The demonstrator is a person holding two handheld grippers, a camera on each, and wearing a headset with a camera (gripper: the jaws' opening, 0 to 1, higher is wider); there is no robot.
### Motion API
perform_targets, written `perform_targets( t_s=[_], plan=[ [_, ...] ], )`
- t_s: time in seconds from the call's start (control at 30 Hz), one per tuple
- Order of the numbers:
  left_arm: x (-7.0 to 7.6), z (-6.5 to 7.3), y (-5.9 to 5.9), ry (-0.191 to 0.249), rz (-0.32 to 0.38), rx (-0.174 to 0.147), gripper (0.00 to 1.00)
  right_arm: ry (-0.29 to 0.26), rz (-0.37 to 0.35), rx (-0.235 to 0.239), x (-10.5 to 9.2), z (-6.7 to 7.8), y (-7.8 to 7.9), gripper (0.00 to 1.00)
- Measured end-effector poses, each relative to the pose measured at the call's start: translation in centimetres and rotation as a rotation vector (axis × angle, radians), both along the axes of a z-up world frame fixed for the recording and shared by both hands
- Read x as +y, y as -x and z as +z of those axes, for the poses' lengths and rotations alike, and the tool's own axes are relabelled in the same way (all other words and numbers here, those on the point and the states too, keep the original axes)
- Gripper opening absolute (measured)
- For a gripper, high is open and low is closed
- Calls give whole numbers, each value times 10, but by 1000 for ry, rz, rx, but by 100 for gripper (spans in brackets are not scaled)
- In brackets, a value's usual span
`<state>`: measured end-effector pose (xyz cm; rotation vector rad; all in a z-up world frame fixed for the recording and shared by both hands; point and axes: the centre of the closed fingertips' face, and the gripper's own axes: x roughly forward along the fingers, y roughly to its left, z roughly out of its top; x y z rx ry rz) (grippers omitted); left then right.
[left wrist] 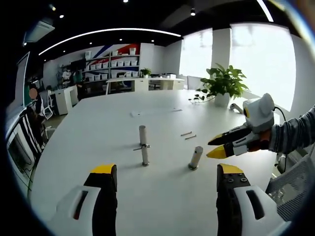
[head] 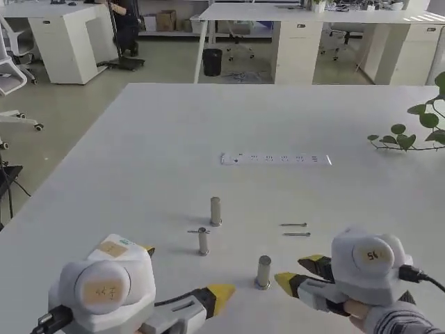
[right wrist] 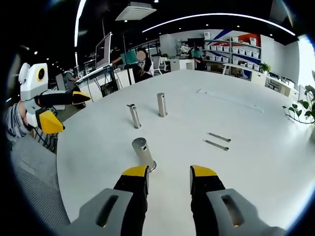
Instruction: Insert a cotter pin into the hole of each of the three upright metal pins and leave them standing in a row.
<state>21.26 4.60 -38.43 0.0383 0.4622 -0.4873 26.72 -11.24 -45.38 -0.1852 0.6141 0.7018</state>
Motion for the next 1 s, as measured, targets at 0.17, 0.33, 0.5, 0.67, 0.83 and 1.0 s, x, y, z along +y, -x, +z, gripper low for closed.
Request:
perform_targets(
  t_s=[0.17,0.33,0.5,0.67,0.83,1.0],
  plan=[
    [-2,-3,0,11,5,2,80,56,74,24,-14,-3,-11,29],
    [-7,-5,-1,8,-5,1,81,104,116,53,-29,-6,-27,29],
    [-9,-9,-2,-14,-30,8,81,203,180,59,-39,-6,-49,26],
    [-6,-11,-4,-14,-30,12,81,253,238,83,-37,-3,-61,26],
    [2,-17,-6,-3,-5,20,81,324,302,116,-31,-6,-68,25],
    [5,-23,-5,-5,-1,32,81,344,332,148,-24,-13,-76,24]
  ],
)
